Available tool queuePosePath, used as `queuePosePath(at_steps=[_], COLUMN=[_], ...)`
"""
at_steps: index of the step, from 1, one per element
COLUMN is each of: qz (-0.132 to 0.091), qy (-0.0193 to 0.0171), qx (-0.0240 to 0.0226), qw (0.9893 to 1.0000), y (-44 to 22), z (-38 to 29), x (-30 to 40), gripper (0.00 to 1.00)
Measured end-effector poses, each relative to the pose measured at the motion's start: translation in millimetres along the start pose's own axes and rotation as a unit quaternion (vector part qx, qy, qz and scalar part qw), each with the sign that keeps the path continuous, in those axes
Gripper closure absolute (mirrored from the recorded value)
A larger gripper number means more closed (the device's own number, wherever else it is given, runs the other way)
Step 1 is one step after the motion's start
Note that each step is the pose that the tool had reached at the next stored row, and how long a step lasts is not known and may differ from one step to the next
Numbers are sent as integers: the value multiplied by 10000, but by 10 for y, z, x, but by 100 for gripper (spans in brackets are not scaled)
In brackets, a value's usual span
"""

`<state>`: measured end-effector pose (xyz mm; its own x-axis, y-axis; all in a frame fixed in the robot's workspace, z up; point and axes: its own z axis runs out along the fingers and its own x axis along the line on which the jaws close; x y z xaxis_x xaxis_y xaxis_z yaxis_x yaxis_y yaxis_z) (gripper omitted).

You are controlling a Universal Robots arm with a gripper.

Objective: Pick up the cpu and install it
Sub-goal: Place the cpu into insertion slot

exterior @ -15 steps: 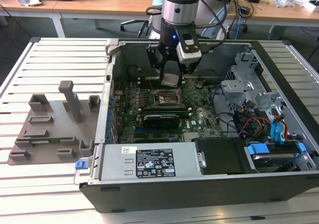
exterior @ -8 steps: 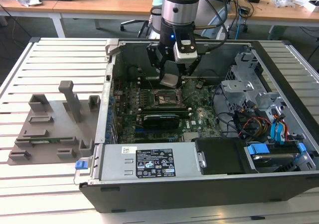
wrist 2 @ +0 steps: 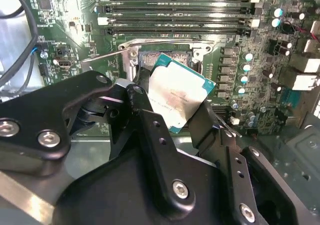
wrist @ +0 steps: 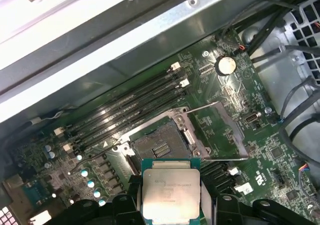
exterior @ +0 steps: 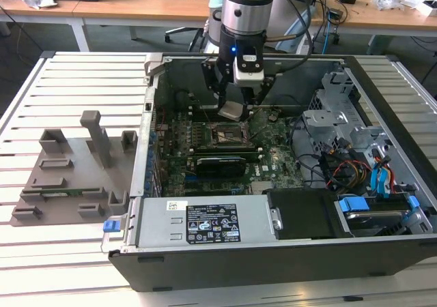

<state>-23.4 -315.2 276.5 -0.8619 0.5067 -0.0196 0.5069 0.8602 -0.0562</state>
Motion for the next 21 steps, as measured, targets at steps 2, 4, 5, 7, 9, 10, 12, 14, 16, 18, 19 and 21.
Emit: queuePosePath(at_steps=[2,4,5,7,9,10,12,14,16,18,19,21], qz=[89,179,228,336,468,509,626,724,879,973,1117,1334], qy=[4,7,9,14,20,22,27,32,39,41,44,52], qx=[4,8,11,15,20,22,26,30,36,41,52,64], qw=[10000,9998,9997,9994,9989,9987,9980,9974,9961,9952,9937,9910], y=[0,0,0,0,0,0,0,0,0,0,0,0], z=[0,1,1,1,2,2,3,3,4,4,4,5], x=[0,0,0,0,0,0,0,0,0,0,0,0], gripper=[45,45,45,45,45,45,45,45,45,45,45,45])
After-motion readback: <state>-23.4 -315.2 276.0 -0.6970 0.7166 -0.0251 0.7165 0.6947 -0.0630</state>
